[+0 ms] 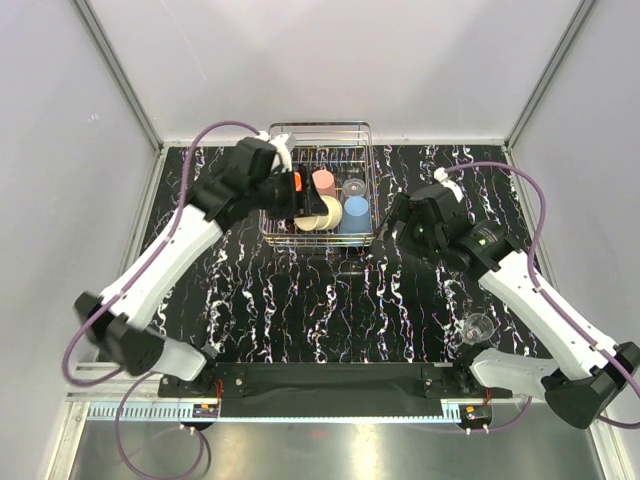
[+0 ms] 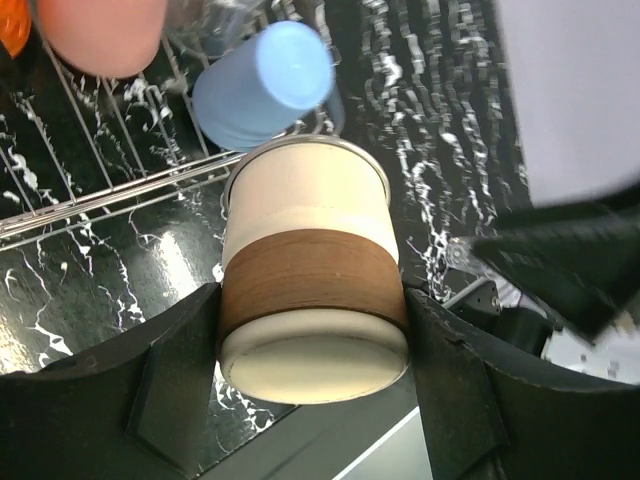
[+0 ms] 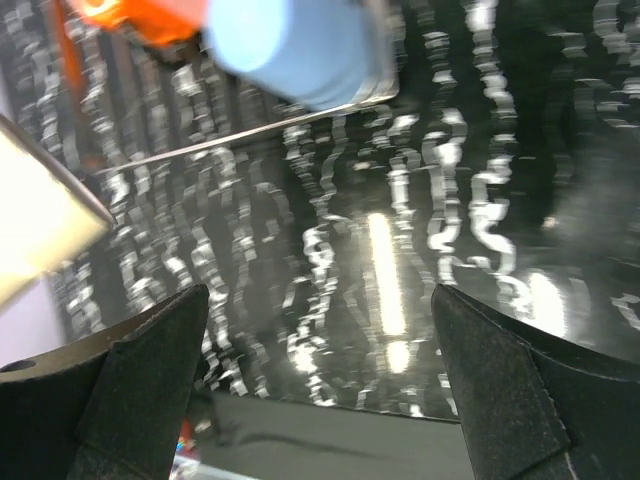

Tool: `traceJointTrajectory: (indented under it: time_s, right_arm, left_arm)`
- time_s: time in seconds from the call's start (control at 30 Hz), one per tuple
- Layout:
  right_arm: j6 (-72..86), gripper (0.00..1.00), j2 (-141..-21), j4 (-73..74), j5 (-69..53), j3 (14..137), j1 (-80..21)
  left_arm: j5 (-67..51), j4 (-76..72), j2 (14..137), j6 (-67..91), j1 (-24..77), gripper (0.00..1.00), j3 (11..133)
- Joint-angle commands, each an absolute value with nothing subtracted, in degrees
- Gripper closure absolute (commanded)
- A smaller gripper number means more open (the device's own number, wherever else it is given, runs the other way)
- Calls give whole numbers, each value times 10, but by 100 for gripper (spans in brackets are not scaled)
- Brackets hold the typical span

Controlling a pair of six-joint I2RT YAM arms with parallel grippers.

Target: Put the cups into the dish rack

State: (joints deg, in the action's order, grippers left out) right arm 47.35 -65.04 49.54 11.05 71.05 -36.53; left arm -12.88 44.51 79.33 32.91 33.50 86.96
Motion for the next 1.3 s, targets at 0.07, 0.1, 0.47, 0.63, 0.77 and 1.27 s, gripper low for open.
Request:
traceJointTrajectory:
  time_s: [0.07,0.1,0.47,0.63,0.77,1.27]
  right_arm:
    - [474,0,-609,548,216,734,-367]
    - [474,0,-606,551,225,734,-367]
    - [471,0,-619,562,251,729,-367]
    - [469,0,-634,552,243,728,-367]
    - [470,0,-639,548,238,726,-367]
    - [466,0,-639,547,240,723,-366]
  left_arm:
    - [-105,518,886,366,321,100,980]
    - [-98,518,896,383,316,100,986]
    - [-120,571,1046,474,271,100,1087]
    - [-107,564,1054,507,256,100,1072]
    - [-100,568,1060,522,251,100,1059]
    - [-98,519,1091,546,231,100,997]
